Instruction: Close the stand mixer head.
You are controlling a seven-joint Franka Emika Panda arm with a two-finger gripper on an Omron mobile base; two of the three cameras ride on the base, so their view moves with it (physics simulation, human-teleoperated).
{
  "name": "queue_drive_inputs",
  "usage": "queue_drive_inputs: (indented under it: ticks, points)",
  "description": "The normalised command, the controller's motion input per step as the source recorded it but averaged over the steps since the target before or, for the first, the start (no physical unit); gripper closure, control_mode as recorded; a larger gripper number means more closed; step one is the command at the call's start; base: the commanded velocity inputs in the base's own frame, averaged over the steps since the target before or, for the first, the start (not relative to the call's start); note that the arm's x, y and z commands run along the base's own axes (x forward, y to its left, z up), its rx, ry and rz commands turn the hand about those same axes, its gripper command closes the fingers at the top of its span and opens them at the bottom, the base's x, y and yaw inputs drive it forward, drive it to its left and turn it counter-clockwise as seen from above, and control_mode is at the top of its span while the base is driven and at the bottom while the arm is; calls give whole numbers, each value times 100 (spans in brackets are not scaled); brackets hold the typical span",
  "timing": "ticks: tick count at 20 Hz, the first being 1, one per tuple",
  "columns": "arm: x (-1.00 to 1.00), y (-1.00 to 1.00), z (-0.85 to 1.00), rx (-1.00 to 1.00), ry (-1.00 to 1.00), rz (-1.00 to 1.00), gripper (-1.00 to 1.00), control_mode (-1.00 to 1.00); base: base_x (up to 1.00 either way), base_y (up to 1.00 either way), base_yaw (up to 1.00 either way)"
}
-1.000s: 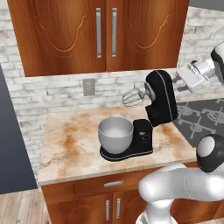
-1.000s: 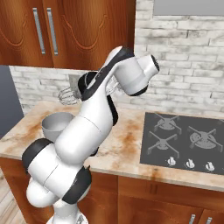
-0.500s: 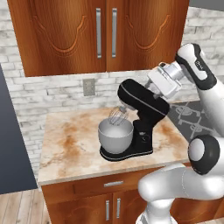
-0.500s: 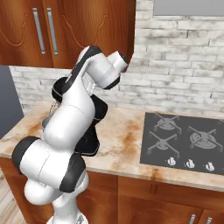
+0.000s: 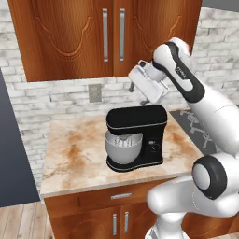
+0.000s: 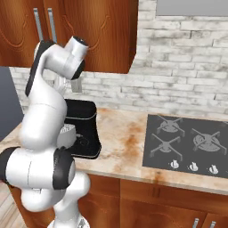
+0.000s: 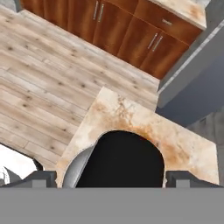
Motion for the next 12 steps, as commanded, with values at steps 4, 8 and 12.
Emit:
queue_drive_inputs:
  ticks: [4,8,12]
  points:
    - [-31,50,2,-19,-14,4,-100,-100,0,0,0]
    - [0,0,0,0,0,0,-100,-100,0,0,0]
    - [0,0,0,0,0,0,-100,-100,0,0,0]
